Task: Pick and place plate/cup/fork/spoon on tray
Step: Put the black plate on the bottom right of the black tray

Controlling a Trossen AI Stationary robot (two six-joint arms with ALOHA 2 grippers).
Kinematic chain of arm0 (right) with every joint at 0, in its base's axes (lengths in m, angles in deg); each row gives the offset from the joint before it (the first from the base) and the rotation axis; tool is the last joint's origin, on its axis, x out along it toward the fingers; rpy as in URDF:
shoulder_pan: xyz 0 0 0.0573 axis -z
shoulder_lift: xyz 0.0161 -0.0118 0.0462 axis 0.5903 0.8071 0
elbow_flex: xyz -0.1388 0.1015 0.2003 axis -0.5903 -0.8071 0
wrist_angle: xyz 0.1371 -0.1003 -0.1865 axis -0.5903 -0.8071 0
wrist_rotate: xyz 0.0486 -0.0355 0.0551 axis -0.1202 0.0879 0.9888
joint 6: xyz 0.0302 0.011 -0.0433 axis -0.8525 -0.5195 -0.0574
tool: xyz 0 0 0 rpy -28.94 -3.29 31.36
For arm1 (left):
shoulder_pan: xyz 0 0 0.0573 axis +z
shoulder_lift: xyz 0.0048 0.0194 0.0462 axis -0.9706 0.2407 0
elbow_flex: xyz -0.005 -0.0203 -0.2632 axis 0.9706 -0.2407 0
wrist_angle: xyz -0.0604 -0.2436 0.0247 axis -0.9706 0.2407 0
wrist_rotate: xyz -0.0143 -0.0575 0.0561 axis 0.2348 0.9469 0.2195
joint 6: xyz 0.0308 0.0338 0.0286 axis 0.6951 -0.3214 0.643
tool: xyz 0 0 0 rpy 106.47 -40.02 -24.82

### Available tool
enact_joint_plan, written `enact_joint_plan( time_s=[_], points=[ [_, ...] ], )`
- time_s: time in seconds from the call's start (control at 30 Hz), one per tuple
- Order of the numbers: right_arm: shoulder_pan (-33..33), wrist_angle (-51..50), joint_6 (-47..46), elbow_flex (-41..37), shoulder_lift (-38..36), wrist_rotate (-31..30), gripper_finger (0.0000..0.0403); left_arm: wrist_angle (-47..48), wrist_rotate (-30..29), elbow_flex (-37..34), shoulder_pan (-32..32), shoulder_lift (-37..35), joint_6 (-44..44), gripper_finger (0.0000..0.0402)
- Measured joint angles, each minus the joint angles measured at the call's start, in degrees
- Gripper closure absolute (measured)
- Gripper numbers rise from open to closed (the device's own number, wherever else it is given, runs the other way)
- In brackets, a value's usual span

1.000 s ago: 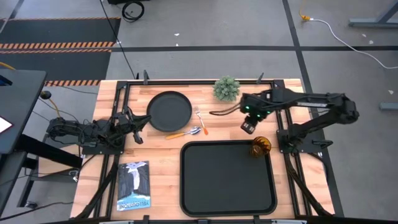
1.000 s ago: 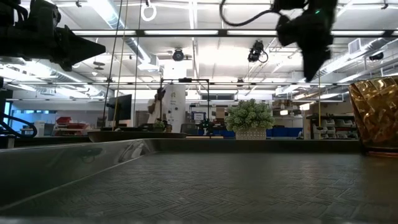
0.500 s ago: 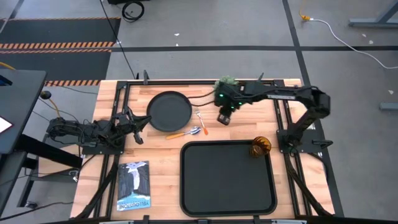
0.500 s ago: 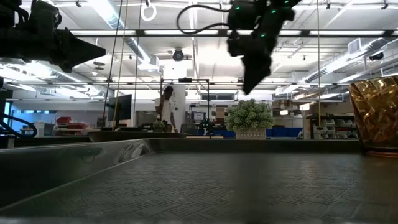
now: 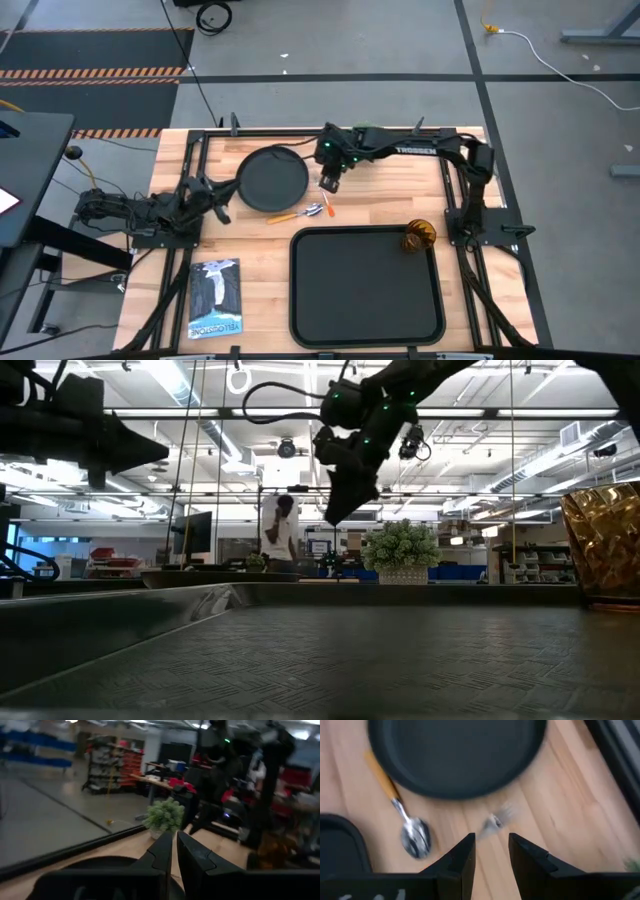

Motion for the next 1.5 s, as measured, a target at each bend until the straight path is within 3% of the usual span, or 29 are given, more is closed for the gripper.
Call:
enact_joint_plan(
  time_s=[0.17, 0.3, 0.57, 0.77, 1.13, 1.5],
  points=[
    [-0.32, 7.75, 1.31, 0.11, 3.18, 2.49, 0.0279, 1.08, -0.74, 0.0, 0.74, 0.0, -7.03, 0.0366],
    [-0.65, 11.43, 3.0, 0.04, 4.5, 2.47, 0.0279, 9.32, 0.67, 3.05, 3.3, 0.81, -12.74, 0.0366],
    [-1.13, 15.65, 3.37, -1.9, 3.52, 1.37, 0.0279, 20.95, 2.83, 10.69, 11.01, 9.02, -18.71, 0.0365],
    [-1.95, 22.35, 3.94, -5.93, 3.54, 1.38, 0.0281, 21.34, 16.26, 12.91, 21.87, 19.85, -23.71, 0.0365],
    [-2.13, 25.95, 6.55, -7.08, 3.54, 1.37, 0.0282, 23.34, 34.77, 16.79, 42.4, 38.6, -22.82, 0.0365],
    [-1.64, 28.19, 2.17, -7.18, 6.68, -0.06, 0.0283, 22.43, 37.15, 16.79, 47.35, 42.57, -17.33, 0.0365]
  ],
)
